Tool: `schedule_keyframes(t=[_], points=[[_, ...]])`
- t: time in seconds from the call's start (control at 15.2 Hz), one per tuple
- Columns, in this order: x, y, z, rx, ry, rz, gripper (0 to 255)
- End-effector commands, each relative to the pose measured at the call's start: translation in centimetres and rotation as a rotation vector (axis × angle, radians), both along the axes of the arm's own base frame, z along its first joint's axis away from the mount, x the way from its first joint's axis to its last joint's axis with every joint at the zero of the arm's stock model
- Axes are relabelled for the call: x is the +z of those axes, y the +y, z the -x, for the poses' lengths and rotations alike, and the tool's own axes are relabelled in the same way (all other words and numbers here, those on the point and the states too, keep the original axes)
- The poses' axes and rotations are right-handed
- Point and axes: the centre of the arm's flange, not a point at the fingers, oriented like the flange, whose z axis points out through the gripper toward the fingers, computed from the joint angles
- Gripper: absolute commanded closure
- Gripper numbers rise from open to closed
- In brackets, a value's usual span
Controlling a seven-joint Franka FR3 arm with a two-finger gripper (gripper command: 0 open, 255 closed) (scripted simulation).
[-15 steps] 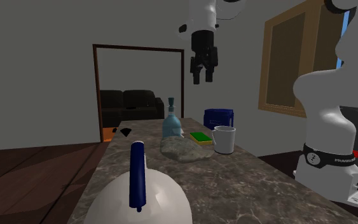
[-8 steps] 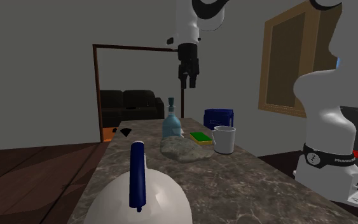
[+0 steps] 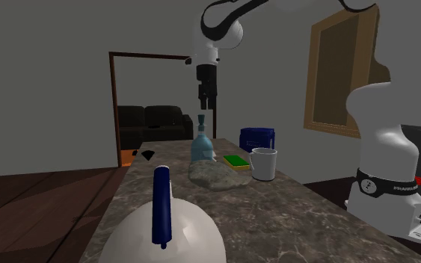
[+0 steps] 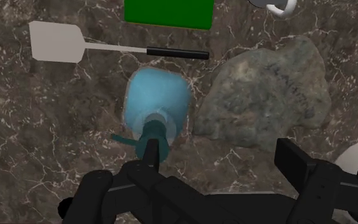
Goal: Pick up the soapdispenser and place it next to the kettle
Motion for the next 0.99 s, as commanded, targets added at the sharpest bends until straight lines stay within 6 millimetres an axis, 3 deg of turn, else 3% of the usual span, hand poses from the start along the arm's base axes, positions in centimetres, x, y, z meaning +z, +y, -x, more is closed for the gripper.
schedule_keyframes(t=[0.0,0.2,0.66,0.92], points=[[-0.7,-2.8,-0.9,0.002,0.002,0.003,0],[-1.5,-6.0,-1.6,0.002,0.005,0.006,0],[-5.2,-5.9,-1.6,0.002,0.005,0.006,0],[-5.5,-5.9,-1.6,0.002,0.005,0.006,0]])
